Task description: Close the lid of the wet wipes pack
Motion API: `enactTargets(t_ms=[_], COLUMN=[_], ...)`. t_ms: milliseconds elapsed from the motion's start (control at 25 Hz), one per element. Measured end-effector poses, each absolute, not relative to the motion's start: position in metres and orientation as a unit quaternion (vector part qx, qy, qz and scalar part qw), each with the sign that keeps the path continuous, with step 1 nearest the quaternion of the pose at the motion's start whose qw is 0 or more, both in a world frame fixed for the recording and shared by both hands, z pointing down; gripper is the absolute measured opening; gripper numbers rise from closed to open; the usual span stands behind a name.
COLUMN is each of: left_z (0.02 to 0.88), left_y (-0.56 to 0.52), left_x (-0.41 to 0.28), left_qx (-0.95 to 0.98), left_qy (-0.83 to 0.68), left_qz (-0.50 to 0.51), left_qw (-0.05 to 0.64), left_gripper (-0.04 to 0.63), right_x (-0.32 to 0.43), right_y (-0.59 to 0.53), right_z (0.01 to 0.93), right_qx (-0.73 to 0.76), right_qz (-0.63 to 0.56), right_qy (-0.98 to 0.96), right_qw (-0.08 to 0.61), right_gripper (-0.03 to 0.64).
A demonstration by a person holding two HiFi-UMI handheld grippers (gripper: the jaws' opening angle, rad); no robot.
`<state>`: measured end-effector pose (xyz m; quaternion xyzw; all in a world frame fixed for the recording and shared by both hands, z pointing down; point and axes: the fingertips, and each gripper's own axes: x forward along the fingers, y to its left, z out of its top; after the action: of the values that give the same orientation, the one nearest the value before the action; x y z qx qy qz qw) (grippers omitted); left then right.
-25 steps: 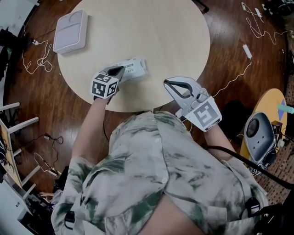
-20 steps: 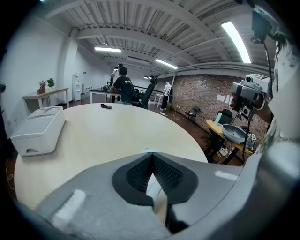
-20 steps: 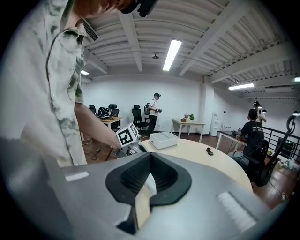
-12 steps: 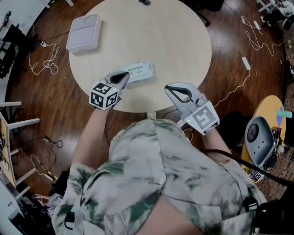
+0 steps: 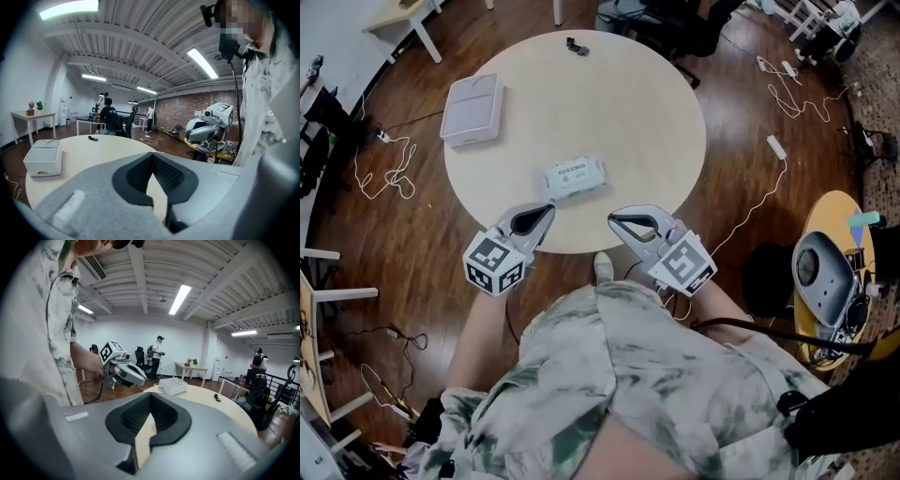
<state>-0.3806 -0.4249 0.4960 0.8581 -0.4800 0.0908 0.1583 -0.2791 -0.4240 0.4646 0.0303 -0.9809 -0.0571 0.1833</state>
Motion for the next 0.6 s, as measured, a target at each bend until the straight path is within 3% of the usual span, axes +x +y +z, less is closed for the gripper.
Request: enactTargets(t_ms=[600], left_z=[0.435], left_y=[-0.291], left_x=[-0.321], left_qx=[0.898], left_qy=[-0.423], left_qz=[0.068], left_qw=[0.1], left_gripper=[0.002], right_x=[-0.264], right_y=[-0.322], right_z=[0.452], right_qx=[0.066], right_qz=[-0.065], right_qy=[-0.979], right_qw=[0.181], right_gripper=[0.006])
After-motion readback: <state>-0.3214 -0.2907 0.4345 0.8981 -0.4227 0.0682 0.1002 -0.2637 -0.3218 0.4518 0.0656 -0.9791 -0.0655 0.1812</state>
